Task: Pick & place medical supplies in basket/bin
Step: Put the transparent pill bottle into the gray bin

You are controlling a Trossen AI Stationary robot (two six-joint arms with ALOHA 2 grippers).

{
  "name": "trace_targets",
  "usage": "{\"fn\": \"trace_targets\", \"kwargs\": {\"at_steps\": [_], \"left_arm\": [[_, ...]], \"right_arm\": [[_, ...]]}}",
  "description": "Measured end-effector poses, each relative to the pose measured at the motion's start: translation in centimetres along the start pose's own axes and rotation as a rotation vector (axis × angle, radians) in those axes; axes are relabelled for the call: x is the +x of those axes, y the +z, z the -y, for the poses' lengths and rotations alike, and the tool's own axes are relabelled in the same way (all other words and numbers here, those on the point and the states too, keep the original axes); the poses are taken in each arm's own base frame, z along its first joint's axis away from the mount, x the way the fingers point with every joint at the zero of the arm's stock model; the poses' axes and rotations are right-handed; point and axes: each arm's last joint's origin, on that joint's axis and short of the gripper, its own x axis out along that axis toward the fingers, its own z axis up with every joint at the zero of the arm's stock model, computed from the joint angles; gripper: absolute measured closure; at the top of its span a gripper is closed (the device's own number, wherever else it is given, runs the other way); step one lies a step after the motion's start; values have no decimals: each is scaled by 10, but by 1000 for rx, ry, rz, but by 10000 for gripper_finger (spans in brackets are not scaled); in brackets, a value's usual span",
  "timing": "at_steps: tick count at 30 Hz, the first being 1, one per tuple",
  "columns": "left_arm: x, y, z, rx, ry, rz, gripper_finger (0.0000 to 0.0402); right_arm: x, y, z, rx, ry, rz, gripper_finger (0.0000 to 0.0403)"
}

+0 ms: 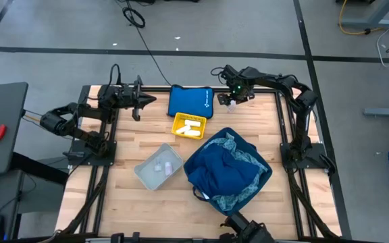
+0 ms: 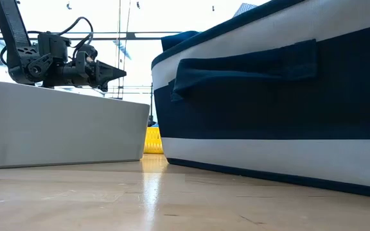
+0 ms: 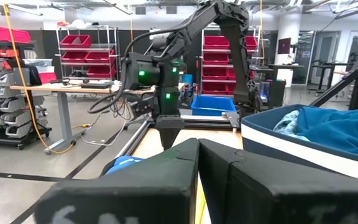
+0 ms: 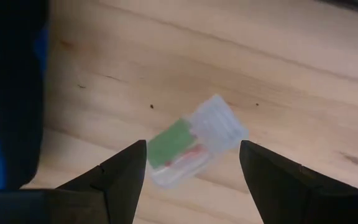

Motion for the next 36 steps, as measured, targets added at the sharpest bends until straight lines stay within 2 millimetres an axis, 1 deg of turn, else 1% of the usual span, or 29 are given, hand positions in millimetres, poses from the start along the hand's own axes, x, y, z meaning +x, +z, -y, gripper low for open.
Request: {"fn": "trace_targets", "kwargs": {"at_steps": [9,12,15,19,20,29,31,36], "left_arm": [[-6,0,-4,-11,8,-9,385],[-6,0,-4,-11,5,-10,385],[-6,0,-4,-6,6,-10,385],[-6,0,-4,-2,9,-7,385],[-6,0,-4,-1,10,-7,385],[-6,0,-4,6,11,-6,385],[-6,0,-4,11,12,-6,385],[-6,0,-4,17,11,-5,385]], "right_arm": [[25,1,0,2,9,-84,138],[29,0,0,-22,14,-113,149],[31,-2,-2,-55,7,-118,184],[31,-5,-7,-124,-2,-115,269],[31,-6,-9,-140,-1,-115,277],[31,-14,-25,-271,-8,-90,276],[27,-16,-30,-303,-4,-56,276],[8,-17,-38,-354,-35,70,276]]}}
